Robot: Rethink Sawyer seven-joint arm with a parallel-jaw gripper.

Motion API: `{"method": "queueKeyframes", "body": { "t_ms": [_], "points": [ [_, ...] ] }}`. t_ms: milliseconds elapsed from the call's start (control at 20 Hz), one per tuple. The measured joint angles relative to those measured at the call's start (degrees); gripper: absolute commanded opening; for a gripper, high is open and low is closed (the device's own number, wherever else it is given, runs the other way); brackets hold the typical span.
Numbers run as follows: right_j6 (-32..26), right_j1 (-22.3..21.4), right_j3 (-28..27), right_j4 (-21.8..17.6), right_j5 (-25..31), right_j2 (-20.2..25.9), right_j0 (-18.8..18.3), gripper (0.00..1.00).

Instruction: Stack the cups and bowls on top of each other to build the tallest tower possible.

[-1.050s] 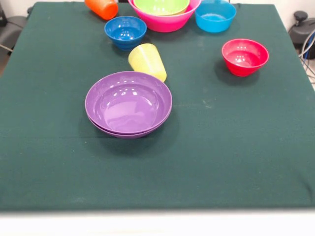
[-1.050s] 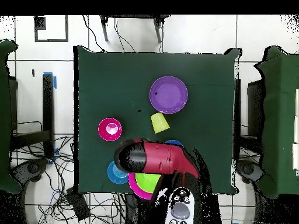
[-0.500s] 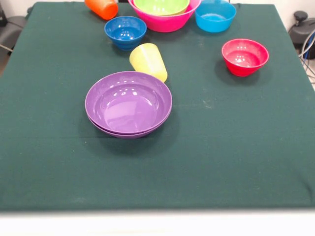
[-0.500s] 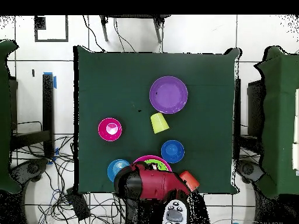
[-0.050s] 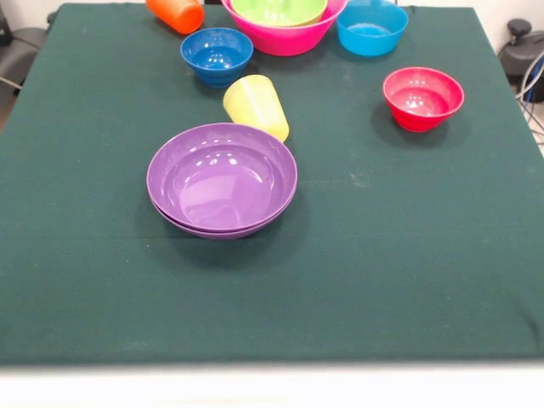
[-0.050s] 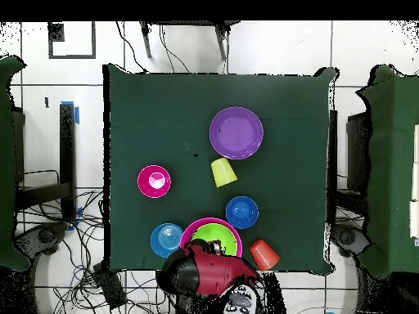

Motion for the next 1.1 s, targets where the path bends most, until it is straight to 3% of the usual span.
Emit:
{"method": "queueKeyframes", "body": {
  "t_ms": [650,1100],
  "points": [
    [1.75,12.48,-0.02,0.07,-10.81,-0.61,0.60,1.00],
    [1.96,17.43,-0.06,0.11,-13.16,-0.62,0.37,1.00]
  ]
}}
